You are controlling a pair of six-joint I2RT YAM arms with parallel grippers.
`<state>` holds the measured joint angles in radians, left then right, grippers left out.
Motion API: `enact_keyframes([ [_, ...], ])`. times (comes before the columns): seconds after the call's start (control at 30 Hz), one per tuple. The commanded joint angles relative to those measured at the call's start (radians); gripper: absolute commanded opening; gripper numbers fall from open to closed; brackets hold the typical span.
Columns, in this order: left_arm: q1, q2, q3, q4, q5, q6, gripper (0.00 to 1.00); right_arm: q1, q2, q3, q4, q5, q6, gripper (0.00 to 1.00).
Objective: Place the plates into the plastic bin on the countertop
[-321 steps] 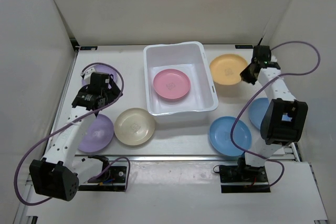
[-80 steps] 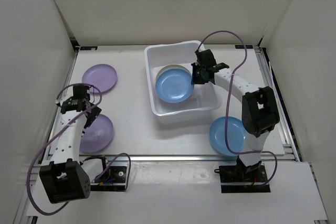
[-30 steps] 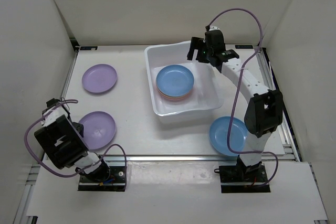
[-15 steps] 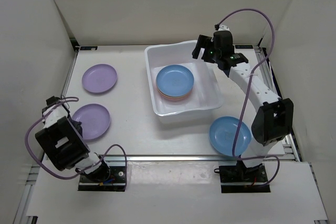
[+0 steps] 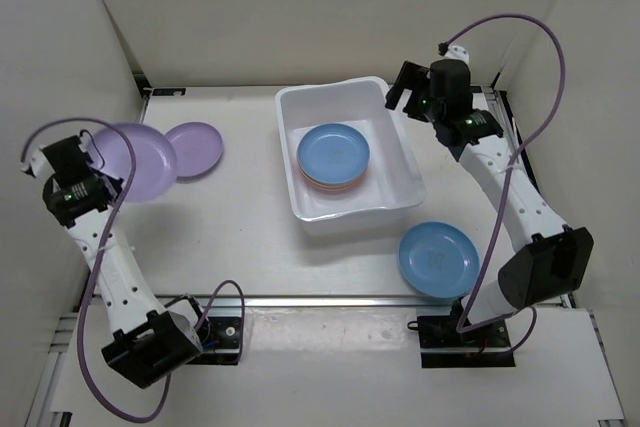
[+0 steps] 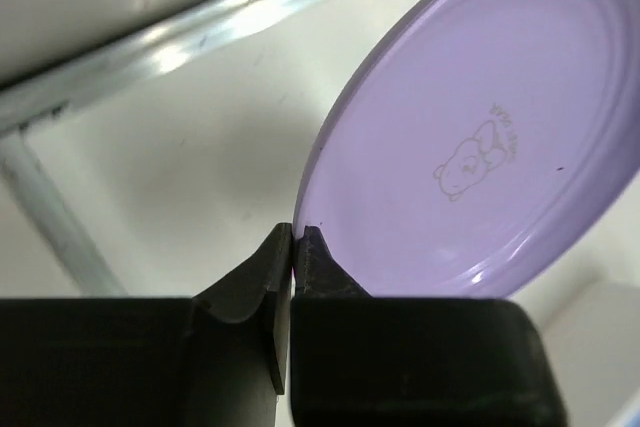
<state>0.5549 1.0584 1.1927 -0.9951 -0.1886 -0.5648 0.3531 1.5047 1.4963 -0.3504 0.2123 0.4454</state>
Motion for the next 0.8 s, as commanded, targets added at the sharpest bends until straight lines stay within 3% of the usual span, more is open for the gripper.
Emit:
enact_keyframes([
  [0.0, -0.003, -0.005, 0.172, -0.037, 0.061, 0.022, 0.10, -0.040, -0.075, -0.013, -0.067, 0.076, 0.084, 0.99],
  [0.13, -0.003, 0.046, 0.375, -0.001, 0.309, 0.042, 0.10, -0.080, -0.139, -0.068, -0.125, 0.100, 0.133, 0.99],
  [0.3, -0.010, 0.094, 0.424, 0.127, 0.656, 0.036, 0.10, -0.144, -0.218, -0.120, -0.219, 0.162, 0.176, 0.99],
  [0.4, -0.013, 0.132, 0.444, 0.185, 0.754, 0.028, 0.10, -0.189, -0.279, -0.166, -0.251, 0.157, 0.191, 0.99],
  [0.7, -0.013, 0.267, 0.577, 0.210, 0.758, 0.022, 0.10, -0.210, -0.399, -0.237, -0.243, 0.142, 0.225, 0.98],
  [0.77, -0.048, 0.296, 0.628, 0.202, 0.704, 0.028, 0.10, -0.209, -0.408, -0.237, -0.242, 0.139, 0.228, 0.98],
])
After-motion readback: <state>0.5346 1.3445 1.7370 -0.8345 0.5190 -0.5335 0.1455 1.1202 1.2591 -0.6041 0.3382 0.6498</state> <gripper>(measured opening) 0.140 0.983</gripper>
